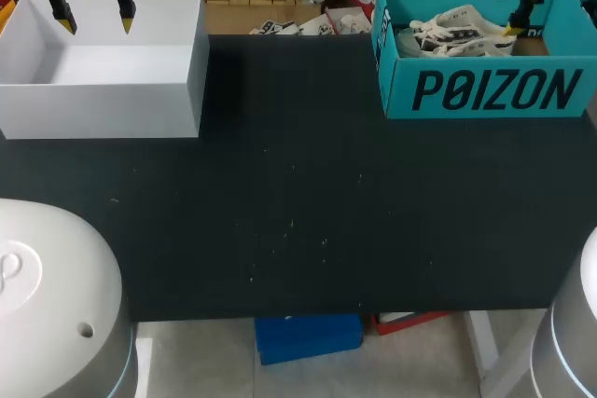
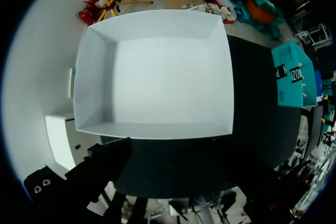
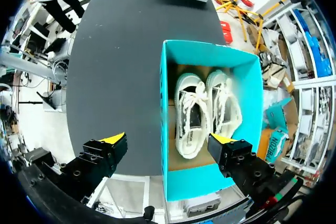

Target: Take the shoe out of the shoebox, open the shoe tongue, remove and reinsert the insole, then place the shoe into the shoebox

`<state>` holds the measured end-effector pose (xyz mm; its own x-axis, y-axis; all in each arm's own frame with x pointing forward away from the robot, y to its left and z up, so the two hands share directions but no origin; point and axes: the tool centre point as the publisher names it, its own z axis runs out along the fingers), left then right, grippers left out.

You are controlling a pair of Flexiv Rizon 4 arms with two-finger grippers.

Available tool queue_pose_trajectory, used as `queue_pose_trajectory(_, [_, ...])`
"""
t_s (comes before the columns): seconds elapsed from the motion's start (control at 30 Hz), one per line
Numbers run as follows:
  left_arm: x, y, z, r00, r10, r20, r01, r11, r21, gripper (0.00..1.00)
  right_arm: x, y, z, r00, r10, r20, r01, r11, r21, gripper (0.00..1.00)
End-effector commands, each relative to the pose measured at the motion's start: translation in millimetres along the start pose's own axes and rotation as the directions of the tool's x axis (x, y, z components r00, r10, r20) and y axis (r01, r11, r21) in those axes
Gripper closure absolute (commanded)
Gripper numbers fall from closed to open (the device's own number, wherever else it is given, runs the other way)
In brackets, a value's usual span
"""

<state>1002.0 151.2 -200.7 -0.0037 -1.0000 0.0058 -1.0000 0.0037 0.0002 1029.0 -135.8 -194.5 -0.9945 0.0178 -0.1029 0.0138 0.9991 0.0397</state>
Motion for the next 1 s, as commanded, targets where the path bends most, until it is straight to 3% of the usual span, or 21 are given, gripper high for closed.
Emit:
queue_pose_trajectory(0.03, [0.7, 1, -1, 1.0, -0.002, 0.004, 0.002, 1.0, -0.002, 0.0, -7.7, 1.6, -2, 0.998, -0.006, -0.067, 0.006, 1.0, 0.003, 0.0])
queue_pose_trajectory(0.27, [0.7, 1, -1, 1.0, -0.002, 0.004, 0.002, 1.0, -0.002, 0.0, -20.4, 9.1, 16, 0.998, 0.029, -0.051, -0.029, 1.0, 0.0, 0.0])
queue_pose_trajectory(0.37, [0.7, 1, -1, 1.0, -0.002, 0.004, 0.002, 1.0, -0.002, 0.0, -28.6, 12.1, 24, 0.998, 0.037, -0.046, -0.038, 0.999, -0.006, 0.19])
queue_pose_trajectory(0.47, [0.7, 1, -1, 1.0, -0.002, 0.004, 0.002, 1.0, -0.002, 0.0, -38.2, 14.7, 36, 0.998, 0.038, -0.049, -0.038, 0.999, -0.008, 0.23])
queue_pose_trajectory(0.5, [0.7, 1, -1, 1.0, -0.002, 0.004, 0.002, 1.0, -0.002, 0.0, -41.8, 15.0, 39, 0.998, 0.036, -0.05, -0.036, 0.999, -0.006, 0.31])
queue_pose_trajectory(0.53, [0.7, 1, -1, 1.0, -0.002, 0.004, 0.002, 1.0, -0.002, 0.0, -43.9, 15.1, 42, 0.998, 0.031, -0.053, -0.031, 0.999, -0.007, 0.47])
queue_pose_trajectory(0.7, [0.7, 1, -1, 1.0, -0.002, 0.004, 0.002, 1.0, -0.002, 0.0, -58.3, 13.5, 60, 0.998, 0.024, -0.058, -0.025, 1.0, -0.016, 0.38])
queue_pose_trajectory(0.77, [0.7, 1, -1, 1.0, -0.002, 0.004, 0.002, 1.0, -0.002, 0.0, -61.9, 11.4, 70, 0.997, 0.015, -0.072, -0.017, 1.0, -0.024, 0.5])
queue_pose_trajectory(1.0, [0.7, 1, -1, 1.0, -0.002, 0.004, 0.002, 1.0, -0.002, 0.0, -73.7, 0.2, 93, 0.996, 0.012, -0.093, -0.015, 0.999, -0.03, 0.55])
